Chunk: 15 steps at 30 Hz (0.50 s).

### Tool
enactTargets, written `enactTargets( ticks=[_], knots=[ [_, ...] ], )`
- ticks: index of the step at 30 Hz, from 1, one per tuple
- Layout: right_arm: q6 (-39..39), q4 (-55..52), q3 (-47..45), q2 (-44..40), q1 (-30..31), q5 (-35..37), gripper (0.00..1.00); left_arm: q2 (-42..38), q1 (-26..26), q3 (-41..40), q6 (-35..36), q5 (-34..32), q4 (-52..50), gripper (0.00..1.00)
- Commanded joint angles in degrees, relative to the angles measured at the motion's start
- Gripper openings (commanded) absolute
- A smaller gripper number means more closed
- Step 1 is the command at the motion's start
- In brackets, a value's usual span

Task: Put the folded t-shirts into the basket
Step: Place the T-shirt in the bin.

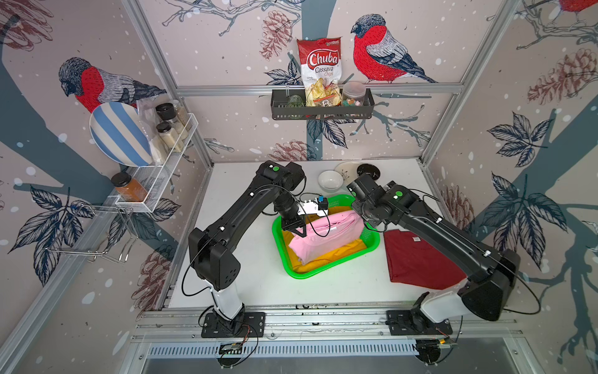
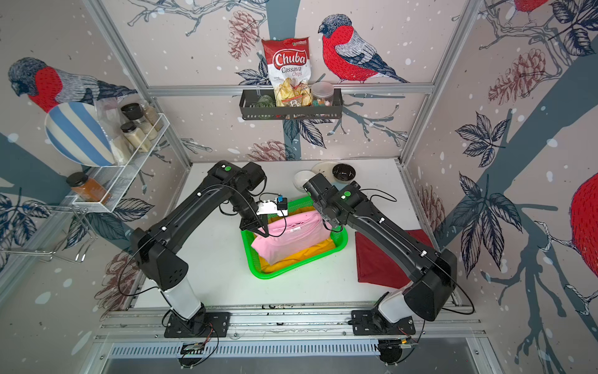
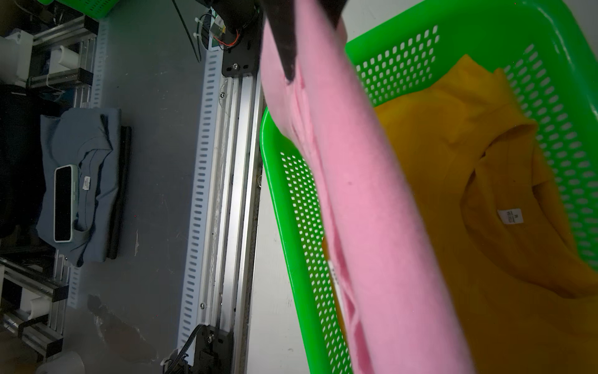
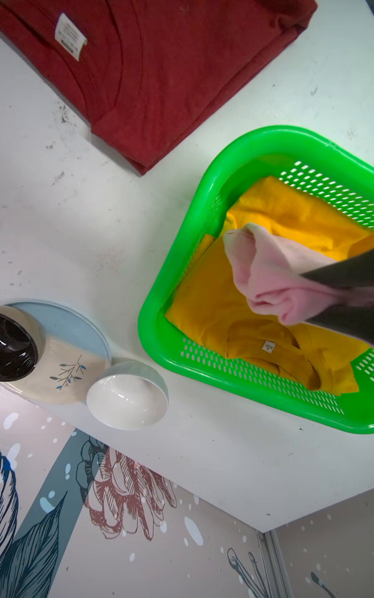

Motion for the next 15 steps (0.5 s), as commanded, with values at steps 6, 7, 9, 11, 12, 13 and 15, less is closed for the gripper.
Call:
enactTargets(
  ticks=[6,7,9,11,12,13,15],
  knots=[
    [2.54,-6.59,-4.84,-9.2,1.55,5.78,0.0,-5.15,-9.52,-6.56,-6.32,-3.23,-2.58,0.0],
    [3.33,-6.71,-6.06,-9.84,1.74,5.85,0.0,-5.59,-9.98,-7.63,-6.61,-4.72,-1.58,0.0],
    [4.56,-6.65,-8.41,-10.64,2.05,5.67,0.0,-6.63,-10.23,-9.79,-7.44,-7.12,0.85,0.0],
    [5.58,-5.87,-10.52,-11.76,2.51,5.59,0.0,-6.97,-10.23,-11.34,-7.97,-8.91,2.39,0.0],
    [6.11,-5.57,-11.37,-12.22,2.66,5.43,0.0,-6.98,-10.23,-11.75,-8.11,-9.57,2.83,0.0],
    [6.39,-5.27,-11.99,-12.43,2.74,5.3,0.0,-6.88,-10.25,-11.87,-8.07,-10.1,2.91,0.0],
    [6.46,-4.9,-12.71,-12.24,2.78,5.36,0.0,-6.68,-10.23,-11.54,-8.01,-10.62,2.89,0.0]
  ],
)
